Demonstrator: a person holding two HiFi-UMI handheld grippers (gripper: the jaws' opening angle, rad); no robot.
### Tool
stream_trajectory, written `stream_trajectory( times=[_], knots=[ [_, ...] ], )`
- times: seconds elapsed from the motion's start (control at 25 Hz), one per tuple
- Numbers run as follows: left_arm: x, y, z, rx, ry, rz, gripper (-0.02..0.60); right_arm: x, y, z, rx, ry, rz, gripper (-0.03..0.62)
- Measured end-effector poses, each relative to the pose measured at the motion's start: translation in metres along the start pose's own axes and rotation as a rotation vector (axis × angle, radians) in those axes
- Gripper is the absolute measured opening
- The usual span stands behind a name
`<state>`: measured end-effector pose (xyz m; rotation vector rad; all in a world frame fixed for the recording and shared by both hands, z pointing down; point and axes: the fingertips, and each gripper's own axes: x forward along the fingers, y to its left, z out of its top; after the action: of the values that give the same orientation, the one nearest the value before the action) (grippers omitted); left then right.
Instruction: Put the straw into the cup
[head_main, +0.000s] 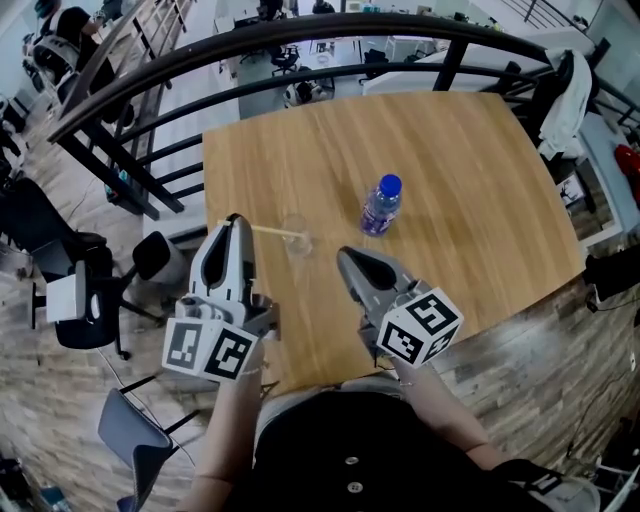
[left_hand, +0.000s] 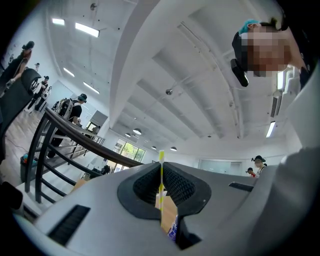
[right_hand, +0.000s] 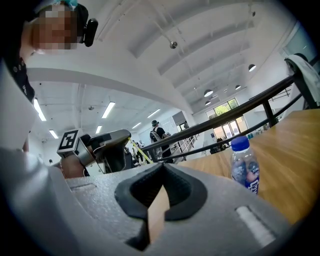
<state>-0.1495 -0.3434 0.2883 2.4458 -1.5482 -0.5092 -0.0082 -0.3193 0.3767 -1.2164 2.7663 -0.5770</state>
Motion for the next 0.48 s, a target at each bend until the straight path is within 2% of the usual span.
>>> stream_trajectory(
  times=[0.16, 0.48],
  knots=[
    [0.012, 0.011, -0.002, 0.014, 0.005, -0.006, 0.028, 0.010, -0.004, -0.006, 0.005, 0.014, -0.008, -0.002],
    [0.029, 0.032, -0.028, 0.004, 0.077, -0.003, 0.028, 0.025, -0.016, -0.016, 0.016, 0.044, -0.032, -0.002]
  ],
)
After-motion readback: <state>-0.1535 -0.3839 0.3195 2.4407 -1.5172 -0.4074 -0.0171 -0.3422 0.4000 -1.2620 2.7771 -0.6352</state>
